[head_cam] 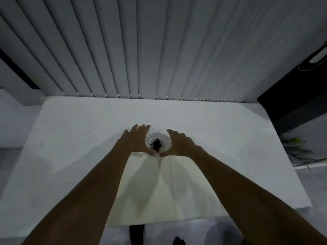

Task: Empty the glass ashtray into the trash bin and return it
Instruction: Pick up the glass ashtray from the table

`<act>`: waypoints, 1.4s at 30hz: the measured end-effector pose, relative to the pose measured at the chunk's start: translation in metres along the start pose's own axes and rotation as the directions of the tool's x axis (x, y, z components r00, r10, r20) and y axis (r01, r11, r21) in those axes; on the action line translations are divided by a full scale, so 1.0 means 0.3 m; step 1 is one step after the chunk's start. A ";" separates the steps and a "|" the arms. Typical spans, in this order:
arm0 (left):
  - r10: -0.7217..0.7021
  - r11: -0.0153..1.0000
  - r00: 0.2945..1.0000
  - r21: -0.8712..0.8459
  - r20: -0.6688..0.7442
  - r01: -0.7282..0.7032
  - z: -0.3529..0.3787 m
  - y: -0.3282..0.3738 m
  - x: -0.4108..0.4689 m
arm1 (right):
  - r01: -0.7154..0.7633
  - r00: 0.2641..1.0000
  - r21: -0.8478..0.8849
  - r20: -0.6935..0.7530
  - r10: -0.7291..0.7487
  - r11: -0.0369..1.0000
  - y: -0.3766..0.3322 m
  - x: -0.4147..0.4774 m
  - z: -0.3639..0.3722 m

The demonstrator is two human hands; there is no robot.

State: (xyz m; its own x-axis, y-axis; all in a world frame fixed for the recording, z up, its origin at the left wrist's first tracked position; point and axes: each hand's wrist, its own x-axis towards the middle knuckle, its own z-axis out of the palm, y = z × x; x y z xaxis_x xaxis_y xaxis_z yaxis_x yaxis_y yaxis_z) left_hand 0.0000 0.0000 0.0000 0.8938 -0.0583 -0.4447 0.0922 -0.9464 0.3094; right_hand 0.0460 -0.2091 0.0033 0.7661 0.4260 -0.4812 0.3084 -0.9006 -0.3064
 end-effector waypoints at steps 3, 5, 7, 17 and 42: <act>0.058 0.997 0.997 0.054 0.054 -0.061 0.042 -0.046 0.045 | -0.012 1.000 -0.023 -0.004 0.012 1.000 -0.006 0.036 0.078; 0.079 0.993 0.994 0.078 0.077 -0.085 0.072 -0.064 0.066 | -0.010 1.000 -0.041 -0.017 0.009 0.999 0.001 0.049 0.112; 0.108 0.989 0.990 0.094 0.088 -0.116 0.093 -0.083 0.089 | -0.017 1.000 -0.052 -0.023 0.016 0.999 0.005 0.065 0.111; 0.113 0.974 0.991 0.188 0.069 -0.124 0.088 -0.077 0.107 | -0.032 0.997 -0.023 -0.066 0.030 0.999 0.013 0.073 0.119; 0.146 0.984 0.987 0.113 -0.060 -0.139 0.161 -0.114 0.136 | -0.053 0.975 0.154 -0.207 0.085 0.987 0.049 0.019 0.210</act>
State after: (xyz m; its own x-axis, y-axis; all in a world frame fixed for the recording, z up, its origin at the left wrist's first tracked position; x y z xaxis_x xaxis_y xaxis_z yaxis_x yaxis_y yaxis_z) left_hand 0.0121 0.0147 -0.0694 0.9223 -0.1771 -0.3436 -0.0832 -0.9590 0.2710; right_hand 0.0191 -0.2144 -0.0557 0.8896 0.3209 -0.3251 0.1767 -0.8980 -0.4030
